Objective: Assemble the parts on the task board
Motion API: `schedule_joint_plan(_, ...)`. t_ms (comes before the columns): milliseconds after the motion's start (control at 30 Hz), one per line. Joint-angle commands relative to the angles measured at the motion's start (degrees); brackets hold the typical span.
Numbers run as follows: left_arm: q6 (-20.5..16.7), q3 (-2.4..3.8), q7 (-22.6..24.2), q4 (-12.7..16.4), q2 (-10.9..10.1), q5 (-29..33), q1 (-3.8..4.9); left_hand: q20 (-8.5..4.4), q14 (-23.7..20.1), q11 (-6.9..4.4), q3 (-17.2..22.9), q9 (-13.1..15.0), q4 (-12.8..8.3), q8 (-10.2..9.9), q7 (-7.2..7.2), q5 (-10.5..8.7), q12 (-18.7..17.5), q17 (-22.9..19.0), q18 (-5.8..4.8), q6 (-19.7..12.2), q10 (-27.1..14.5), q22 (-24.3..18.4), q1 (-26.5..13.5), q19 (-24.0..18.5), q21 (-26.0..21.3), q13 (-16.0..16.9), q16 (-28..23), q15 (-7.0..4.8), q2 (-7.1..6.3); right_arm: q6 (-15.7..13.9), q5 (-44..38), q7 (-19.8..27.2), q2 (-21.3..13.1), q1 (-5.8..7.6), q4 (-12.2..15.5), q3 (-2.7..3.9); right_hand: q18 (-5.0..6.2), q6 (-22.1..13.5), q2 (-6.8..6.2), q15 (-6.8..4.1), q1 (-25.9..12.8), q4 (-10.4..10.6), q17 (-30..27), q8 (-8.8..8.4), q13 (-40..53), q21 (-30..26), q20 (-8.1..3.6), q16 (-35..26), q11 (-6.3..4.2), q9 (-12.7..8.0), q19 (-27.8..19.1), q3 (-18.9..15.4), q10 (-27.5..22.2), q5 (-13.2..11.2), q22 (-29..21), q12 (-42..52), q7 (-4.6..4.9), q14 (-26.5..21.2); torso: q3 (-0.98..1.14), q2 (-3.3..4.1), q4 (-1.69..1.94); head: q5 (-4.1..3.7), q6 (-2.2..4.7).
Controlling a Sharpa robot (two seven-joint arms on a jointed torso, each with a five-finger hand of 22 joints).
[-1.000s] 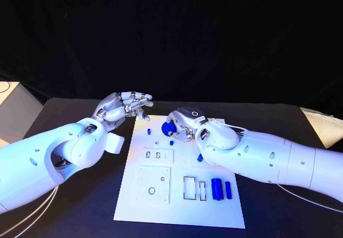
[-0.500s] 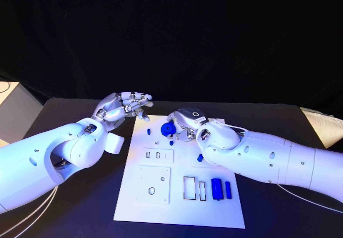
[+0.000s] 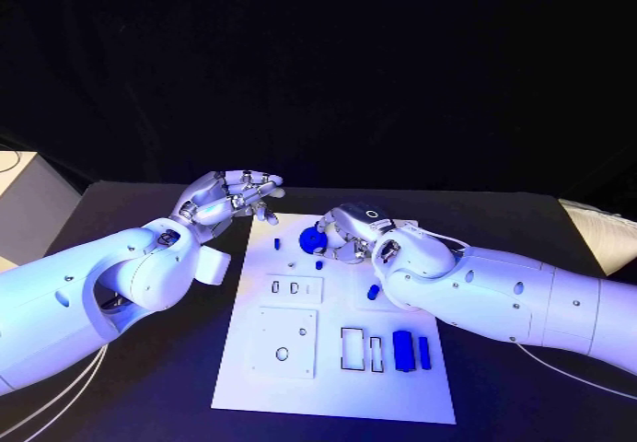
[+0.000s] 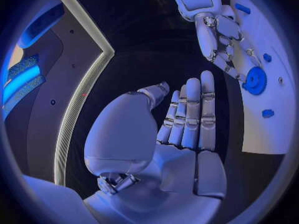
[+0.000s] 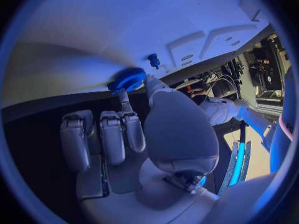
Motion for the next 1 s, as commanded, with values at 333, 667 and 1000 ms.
schedule_joint_plan(333,0.7,0.04,0.1,0.1,0.0,-0.3,0.02,0.10,-0.3,-0.05,0.4,0.1,0.2,0.3,0.62,0.10,0.5,-0.1,0.62,-0.6,-0.5,0.2,-0.7,-0.5,0.6,0.1,-0.1,0.30,-0.02,5.6,6.9,0.0,0.3,-0.07,-1.1,0.00,-0.38,0.6,3.60,-0.54,-8.9,0.1,15.1,0.57,13.2,0.3,-0.59,0.2,-0.72,-0.6,6.0,3.0,4.2,4.0,15.1,0.3,-0.33,6.0,-0.09,-0.03,0.06,-0.17,-0.11)
schedule_joint_plan(667,0.7,0.04,0.1,0.1,0.0,-0.3,0.02,0.11,-0.3,-0.04,0.4,0.1,0.2,0.3,0.61,0.11,0.6,-0.1,0.62,-0.6,-0.5,0.2,-0.8,-0.5,0.6,0.1,-0.1,0.31,-0.01,8.5,7.3,-0.8,0.2,-0.07,-1.1,-0.01,-0.38,0.7,3.57,-0.59,-10.8,0.0,15.1,0.75,13.2,0.3,-0.65,0.2,-0.78,-0.7,6.0,3.7,4.2,4.7,15.1,0.2,-0.41,6.0,-0.10,-0.08,0.07,-0.30,0.19)
schedule_joint_plan(1000,0.7,0.04,0.1,0.2,-0.1,-0.3,0.02,0.11,-0.3,-0.04,0.4,0.1,0.2,0.3,0.61,0.11,0.6,-0.1,0.62,-0.6,-0.5,0.2,-0.8,-0.5,0.6,0.1,-0.1,0.31,-0.01,9.2,7.4,-0.5,-0.8,-0.06,0.1,-0.02,-0.38,0.7,3.31,-0.61,-11.2,-0.1,15.1,0.80,13.2,0.3,-0.67,0.2,-0.80,-0.8,6.0,4.0,4.2,3.9,15.1,0.3,-0.42,6.0,-0.07,0.02,0.06,-0.12,0.15)
